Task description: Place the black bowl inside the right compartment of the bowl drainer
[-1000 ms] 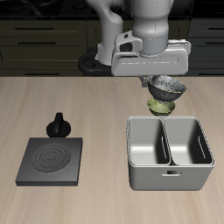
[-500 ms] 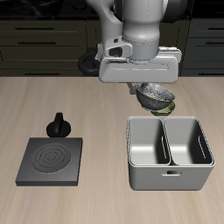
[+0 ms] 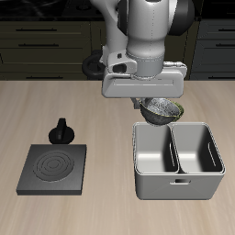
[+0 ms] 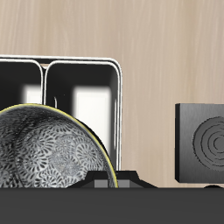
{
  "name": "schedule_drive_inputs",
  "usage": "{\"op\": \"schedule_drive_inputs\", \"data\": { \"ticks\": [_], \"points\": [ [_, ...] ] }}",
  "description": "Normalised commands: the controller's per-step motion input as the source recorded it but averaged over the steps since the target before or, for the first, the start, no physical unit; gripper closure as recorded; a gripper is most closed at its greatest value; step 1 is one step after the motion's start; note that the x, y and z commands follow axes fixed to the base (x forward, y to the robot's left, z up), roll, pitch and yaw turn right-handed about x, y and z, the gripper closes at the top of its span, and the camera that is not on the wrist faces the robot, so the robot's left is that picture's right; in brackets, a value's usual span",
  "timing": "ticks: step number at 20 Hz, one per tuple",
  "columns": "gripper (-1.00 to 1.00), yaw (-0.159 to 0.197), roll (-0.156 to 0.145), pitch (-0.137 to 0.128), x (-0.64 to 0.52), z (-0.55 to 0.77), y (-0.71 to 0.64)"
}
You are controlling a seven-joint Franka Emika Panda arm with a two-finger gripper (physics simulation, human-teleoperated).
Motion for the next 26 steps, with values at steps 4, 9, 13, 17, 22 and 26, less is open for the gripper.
{"op": "schedule_drive_inputs", "data": {
  "ticks": [4, 9, 13, 17, 22, 26],
  "points": [
    [1.00, 0.023, -0.004, 0.032, -0.01, -0.25, -0.01],
    [1.00, 0.008, -0.078, 0.031, 0.02, -0.15, -0.12],
    [-1.00, 0.016, 0.010, 0.005, 0.00, -0.05, -0.02],
    [-1.00, -0.003, 0.005, -0.003, -0.07, 0.01, -0.05],
    [-1.00, -0.004, 0.058, -0.020, -0.15, 0.07, 0.11],
    [-1.00, -0.069, 0.092, -0.031, -0.41, 0.30, 0.31]
  ]
}}
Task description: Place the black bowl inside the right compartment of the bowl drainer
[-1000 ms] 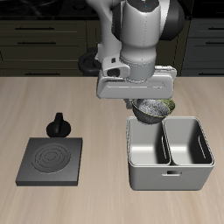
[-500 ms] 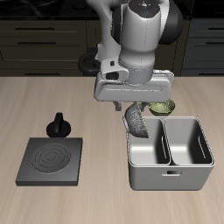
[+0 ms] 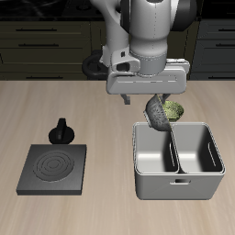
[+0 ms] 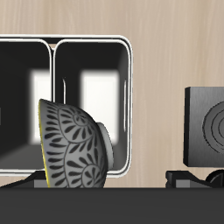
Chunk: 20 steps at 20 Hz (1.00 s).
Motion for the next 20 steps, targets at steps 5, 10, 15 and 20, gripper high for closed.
{"op": "schedule_drive_inputs", "data": {
  "ticks": [5, 10, 15, 20],
  "points": [
    [-1.00, 0.002, -0.009, -0.024, -0.12, 0.21, 0.05],
    [-1.00, -0.022, -0.012, 0.008, 0.02, -0.02, -0.13],
    [-1.00, -0.009, -0.003, -0.012, -0.04, 0.00, -0.15],
    [-1.00, -0.042, 0.040, -0.015, -0.18, 0.15, -0.08]
  ]
}}
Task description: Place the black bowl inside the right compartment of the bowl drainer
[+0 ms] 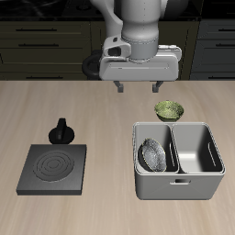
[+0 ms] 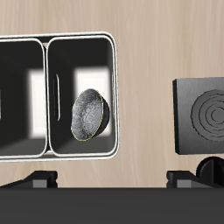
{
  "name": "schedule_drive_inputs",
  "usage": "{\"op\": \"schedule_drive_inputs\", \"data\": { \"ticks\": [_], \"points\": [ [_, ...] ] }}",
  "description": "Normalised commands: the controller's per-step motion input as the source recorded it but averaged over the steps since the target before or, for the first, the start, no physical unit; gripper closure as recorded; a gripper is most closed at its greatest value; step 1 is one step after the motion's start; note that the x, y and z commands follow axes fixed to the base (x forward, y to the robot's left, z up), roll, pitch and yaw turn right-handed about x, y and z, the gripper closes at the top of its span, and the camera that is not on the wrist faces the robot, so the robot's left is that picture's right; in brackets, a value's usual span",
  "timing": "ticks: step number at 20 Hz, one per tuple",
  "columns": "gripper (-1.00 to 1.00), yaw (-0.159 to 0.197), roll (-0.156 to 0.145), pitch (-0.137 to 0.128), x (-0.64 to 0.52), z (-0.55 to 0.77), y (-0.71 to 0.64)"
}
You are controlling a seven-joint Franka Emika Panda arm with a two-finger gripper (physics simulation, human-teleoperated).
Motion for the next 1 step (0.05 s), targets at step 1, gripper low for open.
{"op": "schedule_drive_inputs", "data": {
  "ticks": [1],
  "points": [
    [-1.00, -0.002, -0.004, -0.047, -0.35, 0.28, -0.07]
  ]
}}
